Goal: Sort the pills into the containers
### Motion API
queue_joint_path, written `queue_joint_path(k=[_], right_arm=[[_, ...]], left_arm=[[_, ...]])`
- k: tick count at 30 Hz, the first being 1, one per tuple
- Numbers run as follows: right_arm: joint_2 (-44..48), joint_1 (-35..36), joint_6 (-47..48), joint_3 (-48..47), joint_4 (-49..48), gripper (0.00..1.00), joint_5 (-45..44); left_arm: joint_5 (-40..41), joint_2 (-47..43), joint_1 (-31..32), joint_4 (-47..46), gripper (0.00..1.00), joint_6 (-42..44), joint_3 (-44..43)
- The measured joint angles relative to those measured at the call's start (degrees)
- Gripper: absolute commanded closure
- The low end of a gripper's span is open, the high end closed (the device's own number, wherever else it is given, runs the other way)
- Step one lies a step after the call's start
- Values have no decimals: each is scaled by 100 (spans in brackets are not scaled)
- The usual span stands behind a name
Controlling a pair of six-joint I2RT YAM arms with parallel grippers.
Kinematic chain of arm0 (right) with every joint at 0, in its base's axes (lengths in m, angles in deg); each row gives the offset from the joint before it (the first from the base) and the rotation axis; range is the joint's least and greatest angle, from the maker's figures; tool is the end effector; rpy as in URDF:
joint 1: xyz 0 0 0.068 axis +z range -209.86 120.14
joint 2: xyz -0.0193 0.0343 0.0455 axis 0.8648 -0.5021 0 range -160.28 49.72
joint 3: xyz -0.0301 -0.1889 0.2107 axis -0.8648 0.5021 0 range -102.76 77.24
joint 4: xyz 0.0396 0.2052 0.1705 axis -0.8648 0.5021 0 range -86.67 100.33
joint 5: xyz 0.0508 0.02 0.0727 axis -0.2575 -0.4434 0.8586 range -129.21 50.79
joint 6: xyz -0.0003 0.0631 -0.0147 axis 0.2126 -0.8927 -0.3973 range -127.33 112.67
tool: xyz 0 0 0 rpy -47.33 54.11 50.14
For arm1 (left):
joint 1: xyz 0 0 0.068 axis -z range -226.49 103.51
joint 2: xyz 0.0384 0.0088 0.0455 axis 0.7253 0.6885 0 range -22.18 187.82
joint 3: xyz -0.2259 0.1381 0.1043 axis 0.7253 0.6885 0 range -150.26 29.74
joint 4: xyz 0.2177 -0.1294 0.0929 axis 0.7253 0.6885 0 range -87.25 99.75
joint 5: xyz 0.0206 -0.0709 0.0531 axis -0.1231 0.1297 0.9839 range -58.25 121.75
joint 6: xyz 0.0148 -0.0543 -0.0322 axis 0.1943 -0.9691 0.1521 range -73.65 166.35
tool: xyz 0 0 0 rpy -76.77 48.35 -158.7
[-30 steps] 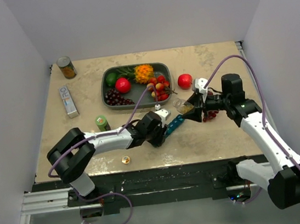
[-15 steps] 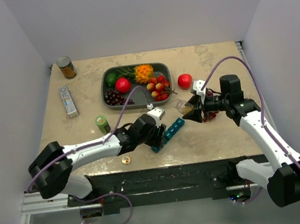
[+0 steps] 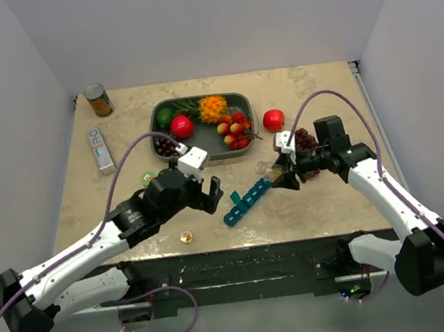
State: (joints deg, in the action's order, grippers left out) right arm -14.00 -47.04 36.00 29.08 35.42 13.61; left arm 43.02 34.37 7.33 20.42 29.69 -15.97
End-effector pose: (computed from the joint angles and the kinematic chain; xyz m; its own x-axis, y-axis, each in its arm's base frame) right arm 0.2141 0.0900 0.2735 -0.0730 -0.4420 -0.8940 -0.9727 0.2296 -0.0341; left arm 0.1480 -0.1855 0.2961 -0.4679 0.1635 -0.8685 0.5805 0.7979 -0.1625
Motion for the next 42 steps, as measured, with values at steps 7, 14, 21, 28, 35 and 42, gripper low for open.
queue_joint_path(k=[7,14,21,28,35,42], right_arm=[[-422,916,483,-173,319,100,-1016],[-1021,1613,837,-496,625,100,-2046],[-1360,1923,1049,-496,710,100,-2577],[-1657,2153,1108,-496,691,100,-2835],[-1867,2398,1121,-498,686,100,-3163],[-2190,2623,1117,-529,684,100,-3508]], left_arm=[[1078,-544,-411,251,2,809,153],[962,-975,-431,278,2,1390,868],[870,-1602,-431,4,1,1698,964],[863,-1696,-431,-68,1,1799,1086],[861,-1696,-431,-72,1,1805,1091],[866,-1786,-431,-72,1,1843,1091]])
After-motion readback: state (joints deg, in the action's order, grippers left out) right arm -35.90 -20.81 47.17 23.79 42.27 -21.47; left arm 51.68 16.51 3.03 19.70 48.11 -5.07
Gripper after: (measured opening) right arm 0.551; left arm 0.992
